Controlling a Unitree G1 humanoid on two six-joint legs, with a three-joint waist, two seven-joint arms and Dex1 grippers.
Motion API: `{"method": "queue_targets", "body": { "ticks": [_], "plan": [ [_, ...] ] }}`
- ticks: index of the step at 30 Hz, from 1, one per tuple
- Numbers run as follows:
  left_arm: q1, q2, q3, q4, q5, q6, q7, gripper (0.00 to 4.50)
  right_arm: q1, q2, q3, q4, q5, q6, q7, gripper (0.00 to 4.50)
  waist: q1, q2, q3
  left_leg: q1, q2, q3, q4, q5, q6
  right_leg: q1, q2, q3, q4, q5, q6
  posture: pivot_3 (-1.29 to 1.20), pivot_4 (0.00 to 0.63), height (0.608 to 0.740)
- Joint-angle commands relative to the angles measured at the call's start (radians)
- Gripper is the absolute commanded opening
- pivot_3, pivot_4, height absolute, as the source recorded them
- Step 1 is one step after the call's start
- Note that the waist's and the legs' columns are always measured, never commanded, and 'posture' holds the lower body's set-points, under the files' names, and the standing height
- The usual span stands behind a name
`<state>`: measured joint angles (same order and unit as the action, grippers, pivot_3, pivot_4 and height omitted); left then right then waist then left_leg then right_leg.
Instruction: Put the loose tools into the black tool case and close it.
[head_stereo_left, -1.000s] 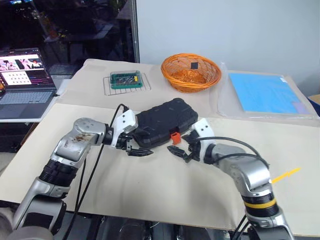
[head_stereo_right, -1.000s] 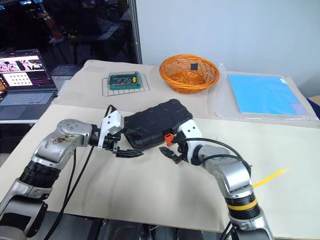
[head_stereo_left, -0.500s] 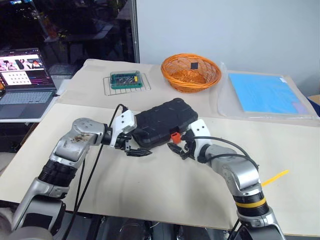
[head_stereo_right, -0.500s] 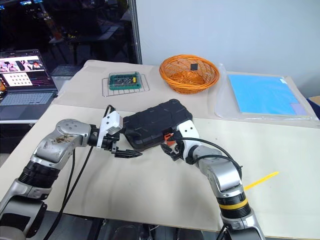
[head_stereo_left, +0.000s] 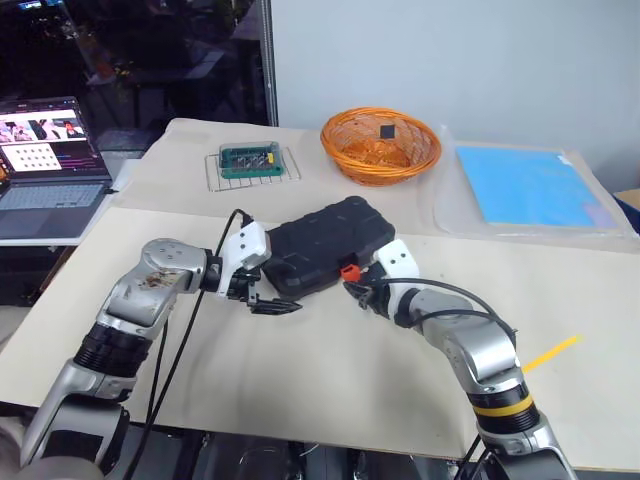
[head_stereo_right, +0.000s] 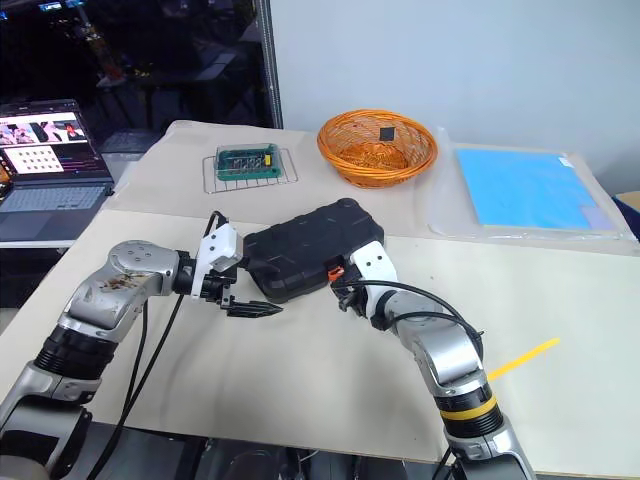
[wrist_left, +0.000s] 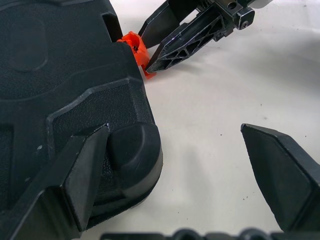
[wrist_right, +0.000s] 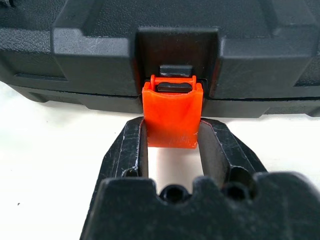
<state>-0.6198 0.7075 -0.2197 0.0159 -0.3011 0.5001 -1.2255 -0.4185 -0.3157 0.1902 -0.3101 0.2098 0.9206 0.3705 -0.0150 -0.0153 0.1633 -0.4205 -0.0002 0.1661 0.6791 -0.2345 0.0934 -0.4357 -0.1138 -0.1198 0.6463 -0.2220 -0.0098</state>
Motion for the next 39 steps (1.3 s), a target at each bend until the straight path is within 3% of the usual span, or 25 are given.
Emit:
{"method": "queue_targets", "body": {
  "ticks": [1, 15, 22, 23, 26, 32, 35, 39],
  "plan": [
    [0.029, 0.011, -0.035, 0.028, 0.04, 0.012, -0.001, 4.5, -0.05, 0.006, -0.008, -0.055, 0.0, -0.047, 0.008, 1.14, 0.0, 0.0, 0.0, 0.0, 0.0, 0.0, 0.0, 0.0, 0.0, 0.0, 0.0, 0.0, 0.0, 0.0, 0.0, 0.0, 0.15, 0.74],
    [0.032, 0.001, -0.044, 0.029, 0.052, 0.016, 0.004, 4.5, -0.076, 0.022, -0.025, -0.063, 0.022, -0.023, 0.008, 1.14, -0.004, 0.0, 0.0, 0.0, 0.0, 0.0, 0.0, 0.0, 0.0, -0.001, 0.0, 0.0, 0.0, 0.0, -0.001, 0.0, 0.15, 0.74],
    [0.03, -0.009, -0.047, 0.032, 0.058, 0.015, 0.008, 4.5, -0.12, 0.056, 0.007, 0.109, -0.015, -0.089, 0.006, 1.14, -0.013, 0.0, 0.0, 0.001, 0.0, 0.0, 0.0, 0.0, -0.001, 0.0, 0.0, 0.0, 0.0, 0.0, 0.0, 0.0, 0.15, 0.74],
    [0.03, -0.01, -0.047, 0.03, 0.058, 0.018, 0.009, 4.5, -0.123, 0.055, 0.012, 0.122, -0.025, -0.1, 0.005, 2.16, -0.014, 0.0, 0.0, 0.002, 0.001, 0.0, 0.0, 0.001, -0.001, 0.001, 0.0, 0.0, 0.0, 0.0, 0.0, 0.0, 0.15, 0.74],
    [0.03, -0.011, -0.043, 0.028, 0.058, 0.023, 0.012, 4.5, -0.111, 0.036, 0.002, 0.085, -0.017, -0.079, 0.018, 3.03, -0.019, 0.0, 0.0, 0.004, 0.001, 0.0, -0.001, 0.001, -0.002, 0.002, 0.0, 0.0, 0.001, 0.0, 0.0, 0.0, 0.15, 0.74],
    [0.042, -0.009, -0.034, 0.017, 0.054, 0.033, 0.02, 4.5, -0.044, -0.024, -0.037, -0.051, 0.026, 0.003, 0.047, 3.03, -0.01, 0.0, 0.0, 0.005, 0.002, 0.0, -0.002, 0.002, -0.003, 0.002, 0.0, 0.0, 0.0, 0.001, -0.002, 0.0, 0.15, 0.74],
    [0.044, -0.012, -0.033, 0.015, 0.054, 0.036, 0.026, 4.5, -0.011, -0.036, -0.053, -0.098, 0.047, 0.042, 0.05, 2.3, -0.006, 0.0, 0.0, 0.005, 0.002, 0.0, -0.003, 0.001, -0.003, 0.002, 0.0, 0.0, 0.0, 0.0, -0.003, 0.0, 0.15, 0.74],
    [0.041, -0.013, -0.036, 0.02, 0.056, 0.032, 0.027, 4.5, -0.019, -0.015, -0.058, -0.088, 0.059, 0.052, 0.037, 0.91, -0.005, 0.0, 0.0, 0.005, 0.002, 0.0, -0.004, 0.002, -0.003, 0.001, 0.0, 0.0, 0.0, 0.0, -0.002, 0.0, 0.15, 0.74]
  ]
}}
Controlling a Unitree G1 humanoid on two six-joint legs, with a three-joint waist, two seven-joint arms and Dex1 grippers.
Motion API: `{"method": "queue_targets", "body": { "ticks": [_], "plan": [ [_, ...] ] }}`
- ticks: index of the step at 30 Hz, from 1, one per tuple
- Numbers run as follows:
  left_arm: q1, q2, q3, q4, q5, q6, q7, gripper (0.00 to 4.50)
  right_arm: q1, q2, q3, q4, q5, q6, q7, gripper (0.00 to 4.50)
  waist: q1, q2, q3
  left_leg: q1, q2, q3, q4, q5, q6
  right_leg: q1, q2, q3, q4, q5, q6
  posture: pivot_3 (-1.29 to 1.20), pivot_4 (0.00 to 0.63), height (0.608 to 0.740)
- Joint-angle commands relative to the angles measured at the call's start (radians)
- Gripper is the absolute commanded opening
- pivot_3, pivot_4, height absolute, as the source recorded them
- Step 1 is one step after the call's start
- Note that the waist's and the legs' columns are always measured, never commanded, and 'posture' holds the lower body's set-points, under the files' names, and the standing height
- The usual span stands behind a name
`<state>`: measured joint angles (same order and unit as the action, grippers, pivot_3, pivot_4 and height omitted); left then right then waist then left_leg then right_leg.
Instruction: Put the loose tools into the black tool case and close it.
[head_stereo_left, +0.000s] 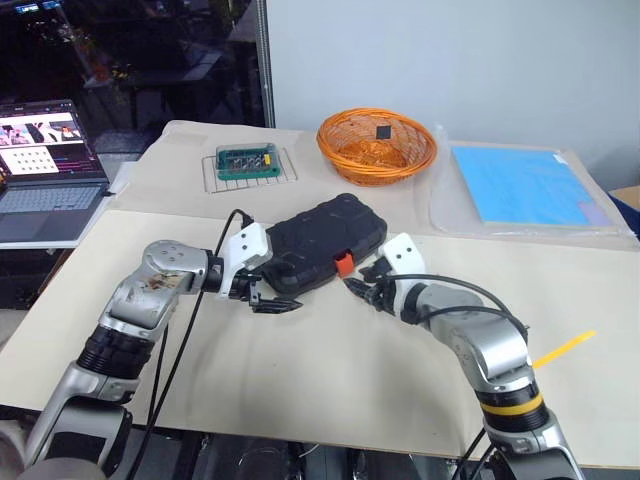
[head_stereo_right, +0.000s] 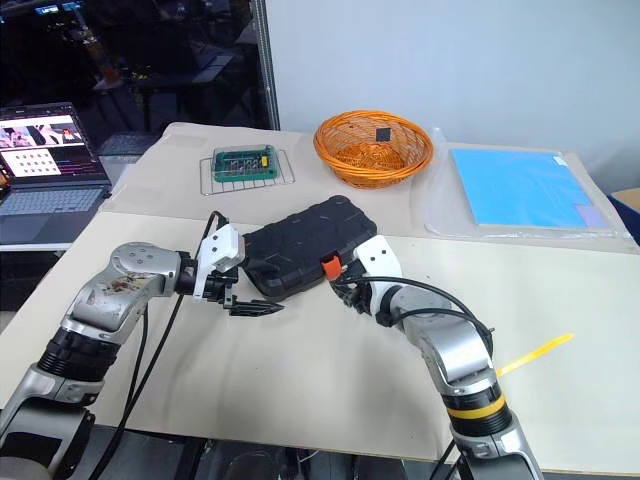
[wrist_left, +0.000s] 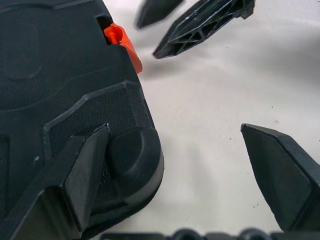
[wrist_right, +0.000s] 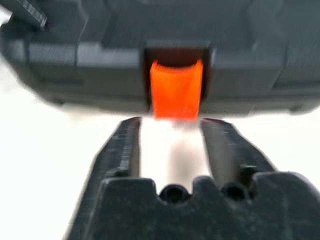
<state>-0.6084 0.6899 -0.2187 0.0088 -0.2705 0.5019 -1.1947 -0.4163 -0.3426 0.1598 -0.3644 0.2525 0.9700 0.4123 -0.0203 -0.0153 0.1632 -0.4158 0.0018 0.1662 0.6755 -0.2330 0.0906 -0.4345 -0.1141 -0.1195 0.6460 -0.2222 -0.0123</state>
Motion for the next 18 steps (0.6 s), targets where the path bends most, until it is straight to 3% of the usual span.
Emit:
{"method": "queue_targets", "body": {
  "ticks": [1, 2, 3, 11, 18],
  "plan": [
    [0.028, 0.004, -0.037, 0.03, 0.026, 0.028, -0.004, 4.5, -0.03, 0.021, -0.027, -0.02, 0.015, -0.002, -0.012, 0.59, 0.001, 0.0, 0.0, 0.0, 0.0, 0.0, 0.0, 0.0, 0.0, 0.0, 0.0, 0.0, 0.0, 0.0, 0.0, 0.0, 0.15, 0.74],
    [0.027, 0.004, -0.037, 0.032, 0.027, 0.027, -0.004, 4.5, -0.039, 0.031, -0.026, -0.002, 0.013, -0.007, -0.017, 0.19, 0.002, 0.0, 0.0, 0.0, 0.0, 0.0, 0.0, 0.0, 0.0, 0.0, 0.0, 0.0, 0.0, 0.0, 0.0, 0.0, 0.15, 0.74],
    [0.028, 0.003, -0.037, 0.029, 0.027, 0.027, -0.002, 4.5, -0.061, 0.051, -0.018, 0.043, 0.003, -0.029, -0.026, 0.08, 0.002, 0.0, 0.0, 0.0, 0.0, 0.0, 0.0, 0.0, 0.0, 0.0, 0.0, 0.0, 0.0, 0.0, 0.0, 0.0, 0.15, 0.74],
    [0.034, -0.001, -0.039, 0.019, 0.027, 0.033, 0.007, 4.5, -0.144, 0.113, 0.013, 0.217, -0.045, -0.138, -0.03, 0.08, -0.008, 0.0, 0.0, 0.001, 0.001, 0.001, 0.0, 0.0, 0.0, 0.0, 0.0, -0.001, 0.0, 0.001, 0.0, 0.0, 0.15, 0.74],
    [0.039, 0.0, -0.036, 0.019, 0.031, 0.034, 0.018, 4.5, -0.051, 0.07, -0.032, 0.064, 0.019, -0.164, 0.045, 0.08, -0.002, 0.0, 0.0, 0.0, 0.001, 0.0, -0.001, 0.001, -0.001, 0.0, 0.0, -0.001, 0.0, 0.0, 0.0, 0.0, 0.15, 0.74]
  ]
}}
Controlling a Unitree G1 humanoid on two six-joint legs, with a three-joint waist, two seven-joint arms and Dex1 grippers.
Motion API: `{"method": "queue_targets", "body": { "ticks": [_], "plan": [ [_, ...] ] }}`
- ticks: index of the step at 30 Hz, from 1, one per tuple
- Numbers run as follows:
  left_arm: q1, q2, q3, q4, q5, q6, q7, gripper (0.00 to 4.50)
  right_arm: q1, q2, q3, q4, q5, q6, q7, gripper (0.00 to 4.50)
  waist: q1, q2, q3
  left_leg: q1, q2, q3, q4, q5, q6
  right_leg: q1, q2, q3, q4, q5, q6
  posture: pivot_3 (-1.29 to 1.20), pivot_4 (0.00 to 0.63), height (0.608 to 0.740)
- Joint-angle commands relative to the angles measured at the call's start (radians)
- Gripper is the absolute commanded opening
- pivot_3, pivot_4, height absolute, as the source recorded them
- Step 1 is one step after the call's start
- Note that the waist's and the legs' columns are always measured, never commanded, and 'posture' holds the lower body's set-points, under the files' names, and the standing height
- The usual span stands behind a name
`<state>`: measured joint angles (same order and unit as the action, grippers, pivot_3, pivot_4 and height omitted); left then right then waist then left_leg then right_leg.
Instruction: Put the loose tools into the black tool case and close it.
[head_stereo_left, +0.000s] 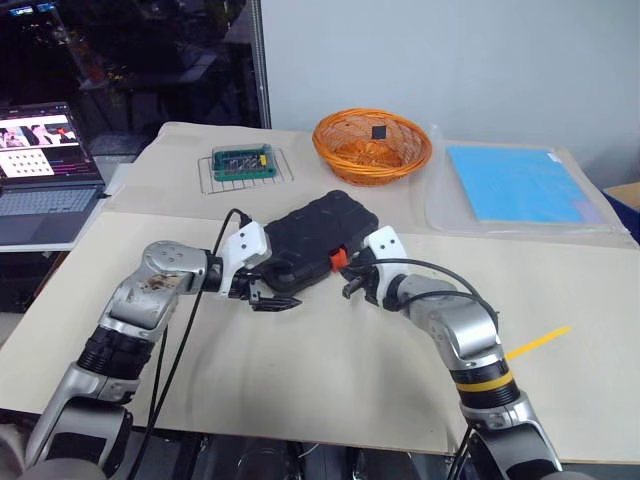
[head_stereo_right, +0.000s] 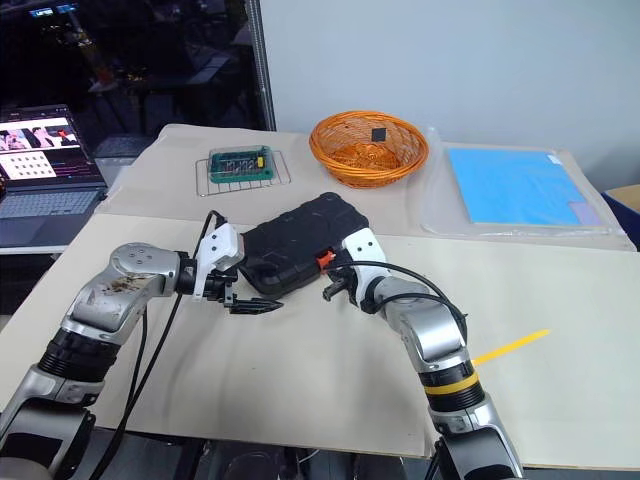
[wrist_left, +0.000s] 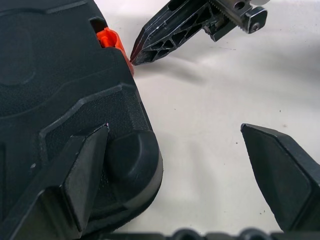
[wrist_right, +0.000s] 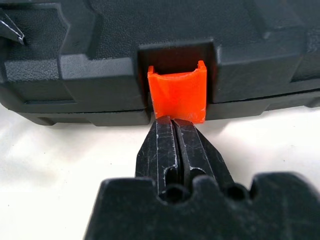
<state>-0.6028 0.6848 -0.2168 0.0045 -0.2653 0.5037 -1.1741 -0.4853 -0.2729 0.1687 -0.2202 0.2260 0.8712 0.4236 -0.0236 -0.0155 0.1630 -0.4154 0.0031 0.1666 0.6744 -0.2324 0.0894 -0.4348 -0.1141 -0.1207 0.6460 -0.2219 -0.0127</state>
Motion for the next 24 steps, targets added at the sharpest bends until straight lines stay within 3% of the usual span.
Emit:
{"method": "queue_targets", "body": {
  "ticks": [1, 9, 16, 24],
  "plan": [
    [0.033, 0.005, -0.038, 0.024, 0.027, 0.032, -0.001, 4.5, 0.025, 0.008, -0.052, -0.084, 0.051, -0.08, 0.034, 0.08, 0.002, 0.0, 0.0, 0.0, 0.0, 0.0, 0.0, 0.0, 0.0, 0.0, 0.0, 0.0, 0.0, 0.0, 0.0, 0.0, 0.15, 0.74],
    [0.037, 0.003, -0.039, 0.022, 0.027, 0.031, 0.005, 4.5, -0.02, 0.07, -0.073, 0.049, 0.012, -0.217, -0.016, 0.08, 0.004, 0.0, 0.0, 0.0, 0.0, 0.0, -0.001, 0.0, 0.0, 0.0, 0.0, 0.0, 0.0, 0.0, 0.0, 0.0, 0.15, 0.74],
    [0.045, 0.002, -0.038, 0.011, 0.025, 0.037, 0.012, 4.5, -0.014, 0.069, 0.005, 0.2, -0.059, -0.274, -0.008, 0.08, 0.004, 0.0, -0.001, 0.001, 0.0, 0.0, -0.002, 0.0, 0.0, 0.0, 0.0, 0.0, -0.001, 0.0, 0.0, 0.0, 0.15, 0.74],
    [0.054, -0.002, -0.036, 0.006, 0.025, 0.039, 0.022, 4.5, -0.007, 0.058, 0.087, 0.318, -0.137, -0.313, 0.01, 0.08, -0.005, 0.0, -0.006, 0.017, 0.0, 0.0, -0.01, 0.0, -0.001, 0.011, 0.0, 0.0, -0.006, -0.001, 0.0, 0.0, 0.15, 0.74]
  ]
}}
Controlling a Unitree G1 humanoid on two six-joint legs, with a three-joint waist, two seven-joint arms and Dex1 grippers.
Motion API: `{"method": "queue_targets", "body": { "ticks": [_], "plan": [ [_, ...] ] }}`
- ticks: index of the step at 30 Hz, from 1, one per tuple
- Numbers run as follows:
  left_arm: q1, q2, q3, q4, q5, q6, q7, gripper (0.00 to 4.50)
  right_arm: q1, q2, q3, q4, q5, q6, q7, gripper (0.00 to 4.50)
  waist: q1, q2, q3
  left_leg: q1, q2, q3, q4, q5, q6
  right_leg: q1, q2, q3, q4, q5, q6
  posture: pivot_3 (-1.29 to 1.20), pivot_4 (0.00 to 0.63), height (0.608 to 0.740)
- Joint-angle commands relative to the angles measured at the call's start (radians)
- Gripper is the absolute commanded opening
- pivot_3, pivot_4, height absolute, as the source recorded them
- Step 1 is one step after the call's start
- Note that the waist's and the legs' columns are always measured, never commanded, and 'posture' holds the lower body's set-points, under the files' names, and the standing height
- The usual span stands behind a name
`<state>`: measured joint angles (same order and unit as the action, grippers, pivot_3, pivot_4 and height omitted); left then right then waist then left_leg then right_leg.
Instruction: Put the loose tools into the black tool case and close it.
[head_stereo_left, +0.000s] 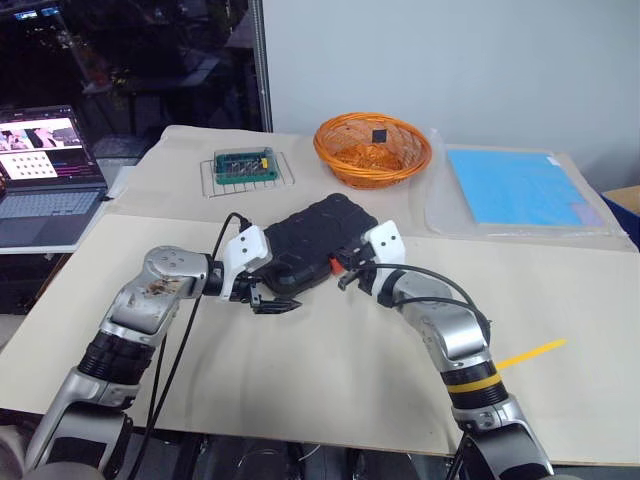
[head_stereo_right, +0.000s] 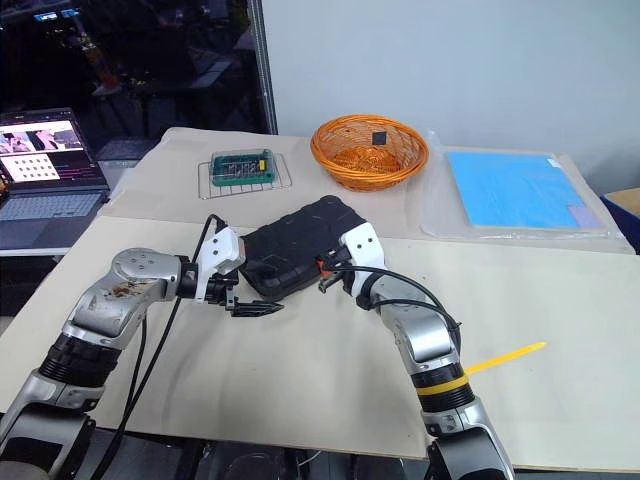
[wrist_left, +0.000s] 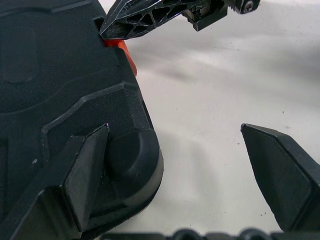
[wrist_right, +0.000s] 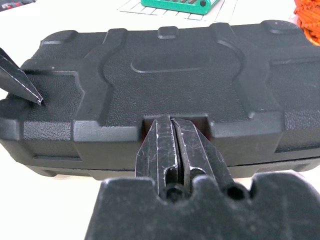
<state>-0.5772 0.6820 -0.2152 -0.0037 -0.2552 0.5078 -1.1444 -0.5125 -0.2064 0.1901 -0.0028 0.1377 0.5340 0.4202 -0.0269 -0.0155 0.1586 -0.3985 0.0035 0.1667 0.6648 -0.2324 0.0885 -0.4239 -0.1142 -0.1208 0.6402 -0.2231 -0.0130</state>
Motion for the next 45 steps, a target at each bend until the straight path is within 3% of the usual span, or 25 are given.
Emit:
{"method": "queue_targets", "body": {
  "ticks": [1, 20, 45],
  "plan": [
    [0.029, 0.0, -0.037, 0.014, 0.016, 0.036, -0.007, 4.5, 0.022, -0.012, 0.077, 0.114, -0.062, 0.025, 0.018, 0.08, -0.004, 0.0, -0.002, 0.0, 0.0, 0.0, -0.001, 0.0, 0.0, 0.0, 0.0, 0.0, 0.0, 0.0, 0.0, 0.0, 0.15, 0.74],
    [0.04, -0.018, -0.03, 0.013, 0.026, 0.036, 0.004, 4.5, -0.003, -0.013, 0.113, 0.189, -0.119, 0.092, 0.054, 0.08, -0.011, 0.0, -0.021, 0.006, 0.002, 0.0, -0.006, -0.001, 0.001, 0.002, -0.001, 0.0, -0.001, -0.004, -0.007, 0.0, 0.15, 0.74],
    [0.062, -0.018, -0.018, 0.005, 0.032, 0.046, 0.027, 4.5, -0.065, 0.008, 0.116, 0.272, -0.123, 0.11, 0.087, 0.08, -0.013, 0.001, -0.023, 0.014, 0.007, 0.0, -0.023, -0.001, -0.001, 0.001, -0.001, -0.007, -0.014, -0.001, -0.002, 0.0, 0.15, 0.74]
  ]
}}
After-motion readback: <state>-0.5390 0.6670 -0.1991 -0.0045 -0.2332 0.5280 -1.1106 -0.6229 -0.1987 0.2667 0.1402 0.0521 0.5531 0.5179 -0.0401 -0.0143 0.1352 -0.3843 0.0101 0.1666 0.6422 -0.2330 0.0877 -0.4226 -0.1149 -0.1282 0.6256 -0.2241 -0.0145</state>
